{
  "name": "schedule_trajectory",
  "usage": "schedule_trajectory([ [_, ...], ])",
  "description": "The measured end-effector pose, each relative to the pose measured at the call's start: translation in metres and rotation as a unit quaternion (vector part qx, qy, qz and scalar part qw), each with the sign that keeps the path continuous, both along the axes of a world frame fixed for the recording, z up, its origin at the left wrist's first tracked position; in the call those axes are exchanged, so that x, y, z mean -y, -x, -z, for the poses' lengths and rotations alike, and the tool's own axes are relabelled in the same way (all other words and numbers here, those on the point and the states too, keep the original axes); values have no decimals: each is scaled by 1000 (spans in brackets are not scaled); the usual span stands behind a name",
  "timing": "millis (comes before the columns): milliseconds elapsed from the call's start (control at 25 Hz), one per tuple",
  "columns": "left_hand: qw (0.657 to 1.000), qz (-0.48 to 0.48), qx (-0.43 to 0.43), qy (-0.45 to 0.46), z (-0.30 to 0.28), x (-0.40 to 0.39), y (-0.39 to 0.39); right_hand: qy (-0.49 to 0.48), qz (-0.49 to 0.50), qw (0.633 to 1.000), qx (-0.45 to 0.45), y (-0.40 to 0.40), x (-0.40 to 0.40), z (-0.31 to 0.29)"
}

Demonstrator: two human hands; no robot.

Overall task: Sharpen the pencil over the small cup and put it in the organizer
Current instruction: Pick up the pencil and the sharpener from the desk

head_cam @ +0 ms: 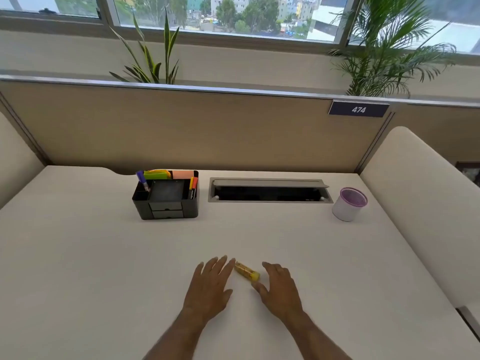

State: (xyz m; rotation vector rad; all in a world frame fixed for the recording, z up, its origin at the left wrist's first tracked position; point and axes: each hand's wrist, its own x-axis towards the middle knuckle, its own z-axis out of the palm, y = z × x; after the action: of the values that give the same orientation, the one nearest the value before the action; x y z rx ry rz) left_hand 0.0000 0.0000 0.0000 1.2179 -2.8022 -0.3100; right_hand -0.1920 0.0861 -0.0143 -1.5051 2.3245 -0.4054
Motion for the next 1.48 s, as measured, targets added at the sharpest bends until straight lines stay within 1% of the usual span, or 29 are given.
schedule_trajectory([
  [80,1000,19,-22,-7,5,6,7,3,-4,1000,9,1,6,5],
  [160,999,45,-24,4,10,8,15,-4,-21,1000,-3,3,10,11],
  [320,997,53,-61,15,18,17,27,9,-44,998,-37,6,16,16],
  [400,996,62,-69,1,22,16,33,27,-49,998,-33,7,16,17],
  [480,995,55,-88,-7,22,16,36,64,-53,997,-7,7,16,16],
  [600,991,38,-129,10,23,14,40,136,-42,987,79,8,16,5],
  [680,979,-3,-202,-35,18,7,47,173,-48,975,130,6,17,-8],
  [760,954,-71,-272,-104,12,-2,54,202,-61,965,155,3,18,-22],
  [800,939,-93,-306,-130,10,-5,57,214,-69,962,155,2,19,-28],
  [880,909,-105,-372,-155,3,-11,60,237,-79,958,142,0,19,-37],
  [960,894,-97,-406,-166,-6,-15,58,249,-85,956,126,-1,16,-46],
  [1120,889,-84,-412,-179,-13,-16,54,251,-112,957,90,-4,15,-58],
  [1360,904,-46,-389,-171,-19,-16,44,242,-133,960,52,-9,12,-64],
  [1480,908,-42,-380,-170,-21,-17,42,235,-139,961,45,-10,11,-65],
])
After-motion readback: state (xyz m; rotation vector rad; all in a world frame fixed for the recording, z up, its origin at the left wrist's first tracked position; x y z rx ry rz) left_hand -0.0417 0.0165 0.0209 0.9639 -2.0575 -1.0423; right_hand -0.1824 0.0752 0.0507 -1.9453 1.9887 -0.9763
